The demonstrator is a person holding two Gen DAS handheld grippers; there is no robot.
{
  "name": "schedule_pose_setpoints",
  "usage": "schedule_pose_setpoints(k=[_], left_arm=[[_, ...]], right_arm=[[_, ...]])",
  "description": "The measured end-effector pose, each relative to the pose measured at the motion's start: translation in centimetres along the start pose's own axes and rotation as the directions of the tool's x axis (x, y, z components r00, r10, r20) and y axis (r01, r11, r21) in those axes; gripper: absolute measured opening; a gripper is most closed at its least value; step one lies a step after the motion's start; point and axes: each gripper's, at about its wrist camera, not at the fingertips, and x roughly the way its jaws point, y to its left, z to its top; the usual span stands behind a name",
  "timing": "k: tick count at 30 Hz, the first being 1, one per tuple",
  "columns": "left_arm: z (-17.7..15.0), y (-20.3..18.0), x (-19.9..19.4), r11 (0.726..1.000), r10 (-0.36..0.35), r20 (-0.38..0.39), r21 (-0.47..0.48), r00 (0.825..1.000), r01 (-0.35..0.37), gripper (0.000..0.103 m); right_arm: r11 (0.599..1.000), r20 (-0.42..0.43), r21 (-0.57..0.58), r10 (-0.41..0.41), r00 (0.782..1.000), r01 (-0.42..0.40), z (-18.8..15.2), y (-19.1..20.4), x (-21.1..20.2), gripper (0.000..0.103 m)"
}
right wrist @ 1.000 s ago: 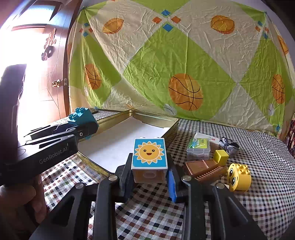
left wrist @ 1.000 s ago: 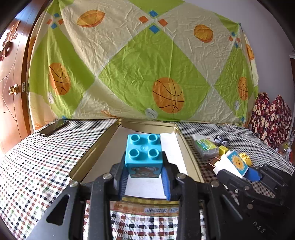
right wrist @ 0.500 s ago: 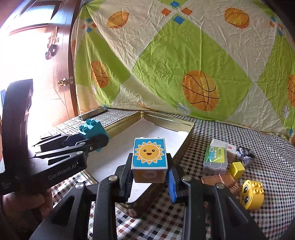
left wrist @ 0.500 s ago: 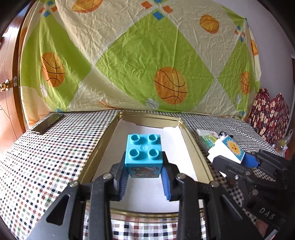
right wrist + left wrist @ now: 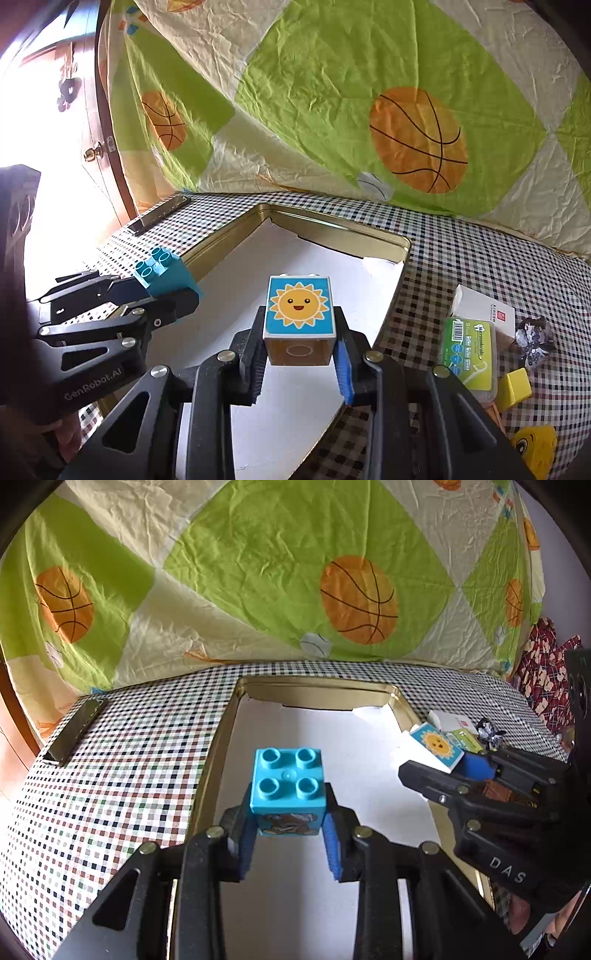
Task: Organize rigid objects
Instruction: 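Lower and release the blue block into the tin while the right tool releases the sun-face block, then grasp the brown comb with the left tool while the right tool grasps the yellow duck-face duplo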
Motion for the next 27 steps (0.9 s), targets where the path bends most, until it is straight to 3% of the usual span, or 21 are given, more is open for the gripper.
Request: schedule_pose_setpoints(k=[6, 7, 8, 9, 10, 14, 19, 24, 27], left_arm=[[0.7, 0.5, 0.9, 0.999, 0.051, -0.016, 0.005, 0.999, -0.051, 0.034], [0.7, 0.6, 0.8, 0.998, 0.058, -0.013, -0.005, 0.998, -0.058, 0.040], [0.7, 0.8, 0.7, 0.998, 0.059, -0.008, -0.017, 0.998, -0.060, 0.057], [0.5, 0.9, 0.4, 0.998, 0.061, 0.001, -0.033, 0.998, -0.060, 0.073], [0.3, 1.0, 0.0, 0.997, 0.058, 0.021, -0.048, 0.998, -0.057, 0.078], [-0.8, -0.1, -2.3, 0.998, 0.019, 0.092, -0.056, 0.996, -0.014, 0.080], [-3.0, -3.9, -4.7, 0.998, -0.059, 0.176, -0.013, 0.983, 0.062, 0.080], [-4.2, -9.6, -4.9, 0.986, -0.165, 0.175, 0.068, 0.971, 0.156, 0.080], [-4.5, -12.9, -4.5, 0.975, -0.201, 0.158, 0.124, 0.967, 0.183, 0.080]], right_arm=[[1.000, -0.013, 0.018, -0.016, 1.000, 0.016, 0.0, -0.4, 1.3, 0.038], [1.000, -0.012, 0.023, -0.017, 1.000, 0.017, 0.0, -0.5, 1.2, 0.050], [0.999, -0.004, 0.033, -0.019, 1.000, 0.019, -0.1, -0.6, 0.9, 0.063], [0.999, 0.016, 0.042, -0.017, 1.000, 0.016, -0.2, -0.8, 0.4, 0.065], [0.998, 0.030, 0.051, -0.025, 0.999, 0.024, -0.3, -0.9, -0.2, 0.069], [0.999, 0.091, 0.052, -0.017, 0.996, 0.012, -1.8, -1.9, -4.0, 0.069], [0.990, 0.170, 0.078, -0.129, 0.977, 0.117, -5.4, -5.5, -9.7, 0.070], [0.950, 0.175, 0.149, -0.300, 0.938, 0.276, -8.5, -9.8, -12.9, 0.071], [0.925, 0.149, 0.201, -0.353, 0.924, 0.321, -9.7, -12.3, -13.9, 0.071]])
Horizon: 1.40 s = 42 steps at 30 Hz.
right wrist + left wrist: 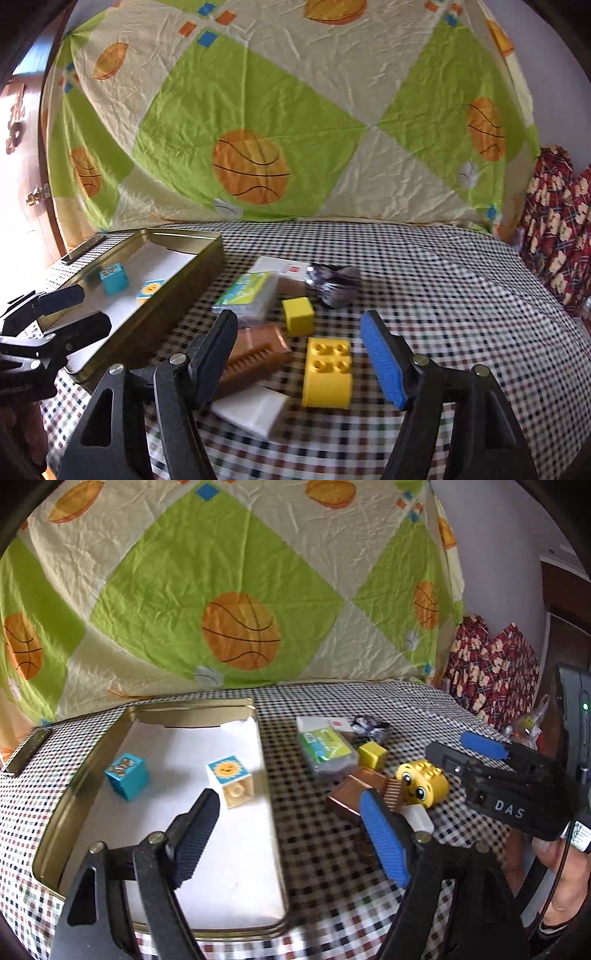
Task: Organize rigid objects
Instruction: 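Grasp the brown comb with the left tool while the right tool grasps the yellow duck-face duplo, then lift the brown comb with the left tool while the right tool lifts the yellow duck-face duplo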
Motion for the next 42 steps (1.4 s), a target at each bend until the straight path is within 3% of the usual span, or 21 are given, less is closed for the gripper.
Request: schedule_pose_setpoints(k=[4, 9, 13, 22, 25, 27, 29, 34, 42], left_arm=[[-0.3, -3.3, 1.2, 0.998, -0.032, -0.028, 0.053, 0.999, 0.034, 0.077], [-0.3, -5.7, 2.8, 0.991, -0.054, -0.085, 0.117, 0.995, 0.064, 0.047], [0.0, -6.7, 4.1, 0.986, -0.074, -0.128, 0.136, 0.989, 0.091, 0.046], [-0.2, -7.5, 6.9, 0.976, -0.135, -0.259, 0.130, 0.956, 0.173, 0.045], [-0.2, -7.6, 7.0, 0.972, -0.148, -0.261, 0.138, 0.954, 0.189, 0.045], [-0.1, -7.5, 6.9, 0.972, -0.141, -0.254, 0.146, 0.957, 0.182, 0.032], [-0.1, -7.3, 6.9, 0.971, -0.149, -0.253, 0.144, 0.956, 0.189, 0.029], [0.1, -6.9, 6.8, 0.973, -0.157, -0.242, 0.127, 0.957, 0.192, 0.027], [0.4, -6.5, 5.7, 0.985, -0.109, -0.166, 0.117, 0.980, 0.129, 0.026]], right_arm=[[0.998, -0.028, 0.066, -0.017, 0.999, 0.019, -0.1, -2.3, 0.5, 0.071], [0.998, -0.097, 0.059, -0.013, 0.995, 0.018, 0.0, -2.6, 2.0, 0.071], [0.997, -0.147, 0.073, 0.005, 0.989, 0.005, -0.2, -2.9, 2.9, 0.071], [0.998, -0.214, 0.067, 0.028, 0.976, -0.014, -0.5, -2.6, 4.2, 0.071], [0.996, -0.267, 0.078, 0.051, 0.962, -0.031, -0.8, -2.7, 5.3, 0.061], [0.996, -0.290, 0.076, 0.070, 0.955, -0.050, -0.9, -2.6, 5.8, 0.048], [0.996, -0.294, 0.069, 0.078, 0.953, -0.060, -0.9, -2.4, 5.9, 0.036], [0.996, -0.273, 0.063, 0.078, 0.959, -0.063, -0.8, -2.3, 5.4, 0.034], [0.998, -0.198, 0.040, 0.057, 0.978, -0.050, -0.4, -2.1, 3.9, 0.034]])
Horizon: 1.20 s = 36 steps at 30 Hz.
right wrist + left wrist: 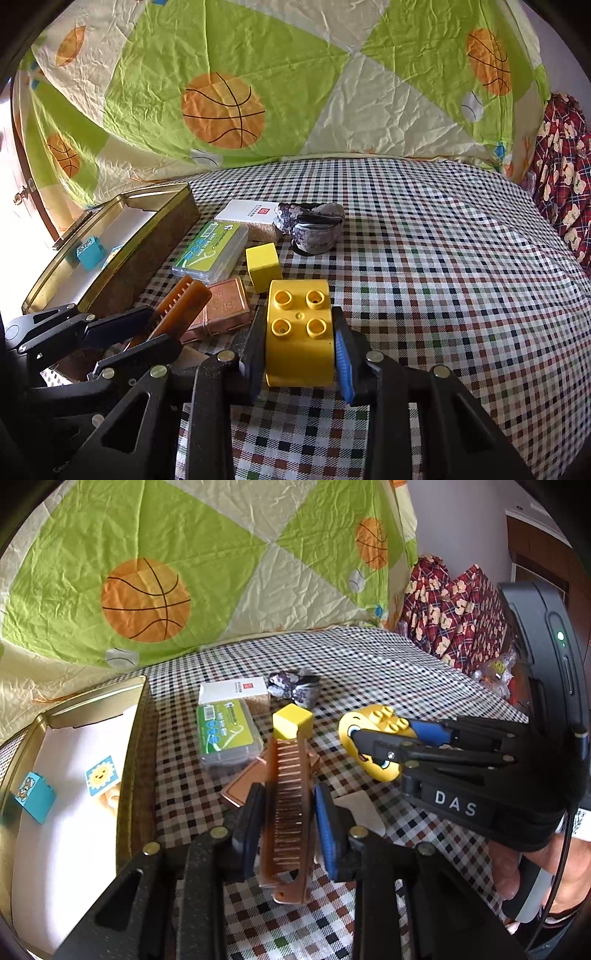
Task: Organize rigid objects
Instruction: 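Lift the brown comb with the left tool while the right tool lifts the yellow duck-face duplo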
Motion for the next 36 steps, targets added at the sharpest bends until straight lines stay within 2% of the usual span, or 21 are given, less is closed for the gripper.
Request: schedule_pose_setpoints(k=[7, 15, 29, 36], left_arm=[[0.0, 0.3, -1.3, 0.998, 0.063, 0.079, -0.011, 0.995, -0.062, 0.026], [-0.2, 1.0, -2.9, 0.992, 0.122, 0.169, -0.060, 0.978, -0.114, 0.026], [-0.7, 1.4, -4.8, 0.979, 0.193, 0.261, -0.111, 0.946, -0.169, 0.026], [-0.9, 1.4, -5.3, 0.975, 0.212, 0.288, -0.123, 0.934, -0.184, 0.026]], right_arm=[[1.000, 0.049, -0.009, -0.002, 0.999, 0.002, 0.0, 0.1, -0.8, 0.034], [1.000, 0.148, -0.016, -0.008, 0.989, 0.011, -0.3, 0.3, -2.7, 0.034], [0.999, 0.294, 0.001, -0.036, 0.955, 0.037, -0.9, 0.3, -5.3, 0.034], [0.999, 0.370, 0.012, -0.039, 0.928, 0.037, -1.4, 0.7, -6.7, 0.034]])
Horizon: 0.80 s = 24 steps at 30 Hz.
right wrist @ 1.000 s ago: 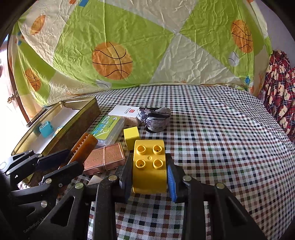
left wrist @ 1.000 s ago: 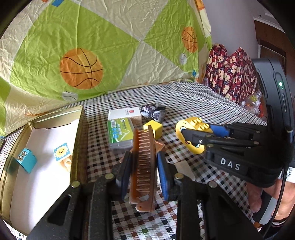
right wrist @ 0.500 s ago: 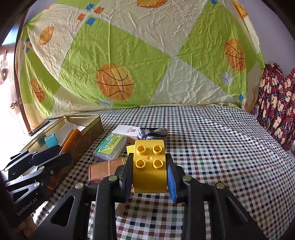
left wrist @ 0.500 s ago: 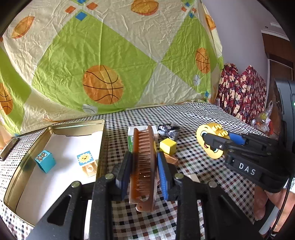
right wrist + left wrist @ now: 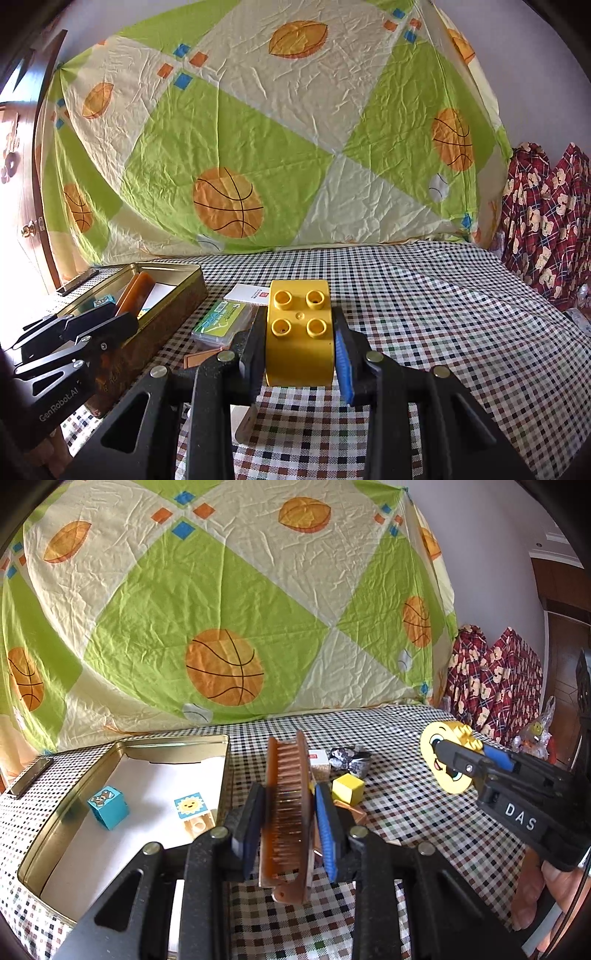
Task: Organize rigid objects
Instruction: 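Lift the brown comb with the left tool while the right tool lifts the yellow duck-face duplo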
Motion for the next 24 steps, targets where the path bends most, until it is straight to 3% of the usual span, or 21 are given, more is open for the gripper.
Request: schedule_pose_setpoints(k=[24], left_arm=[[-0.1, 0.3, -1.5, 0.998, 0.064, 0.063, -0.030, 0.996, -0.062, 0.026]], right_arm=[[1.000, 0.143, 0.020, 0.009, 0.990, -0.012, 0.1, 1.5, -2.0, 0.034]])
